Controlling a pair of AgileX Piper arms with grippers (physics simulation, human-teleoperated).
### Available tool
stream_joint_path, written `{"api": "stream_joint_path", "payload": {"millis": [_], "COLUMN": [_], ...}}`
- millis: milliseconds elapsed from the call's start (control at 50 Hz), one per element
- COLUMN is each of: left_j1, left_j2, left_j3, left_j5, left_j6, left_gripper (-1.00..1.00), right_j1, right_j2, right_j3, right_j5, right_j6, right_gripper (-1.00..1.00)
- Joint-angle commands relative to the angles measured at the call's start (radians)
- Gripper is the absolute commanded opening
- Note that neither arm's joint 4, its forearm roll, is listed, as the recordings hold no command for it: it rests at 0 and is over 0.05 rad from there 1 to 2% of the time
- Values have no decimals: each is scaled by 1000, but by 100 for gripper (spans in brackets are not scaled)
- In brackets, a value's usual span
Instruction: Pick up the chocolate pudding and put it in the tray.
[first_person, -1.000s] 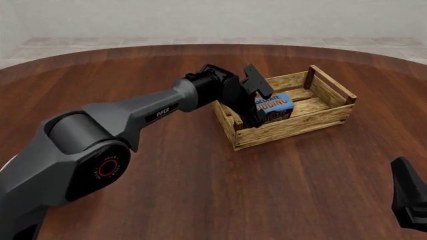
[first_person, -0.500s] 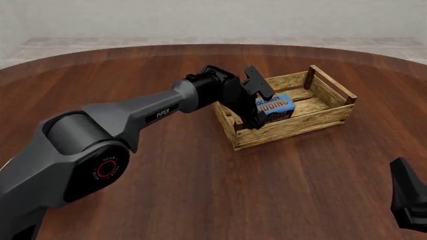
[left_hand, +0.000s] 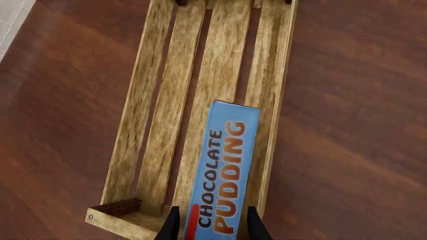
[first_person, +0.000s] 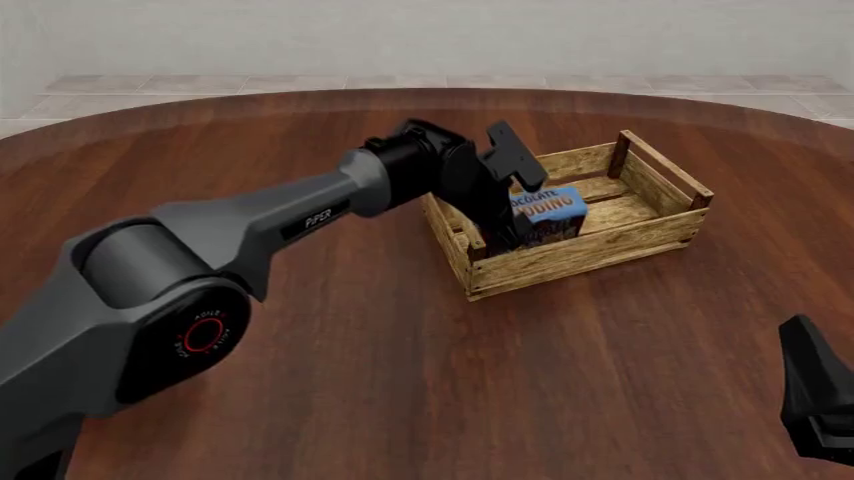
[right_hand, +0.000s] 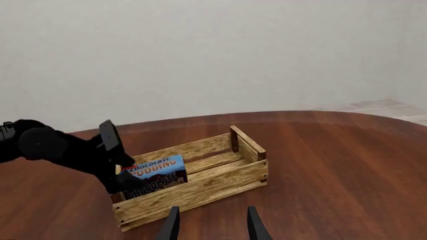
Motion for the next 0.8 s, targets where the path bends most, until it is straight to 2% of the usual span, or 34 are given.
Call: {"api": "stream_joint_path", "payload": {"millis": [20, 800], "left_j1": [5, 5], "left_j2": [-8, -28], "left_j3": [-5, 3], "left_j5": [9, 14], "left_j6": [8, 15], "left_gripper": [100, 100], "right_j1": [3, 6], "right_j2": [0, 0], "right_j3": [-3, 8], "right_j5": [4, -6], "right_j6": [-1, -4], "right_gripper": [100, 100]}}
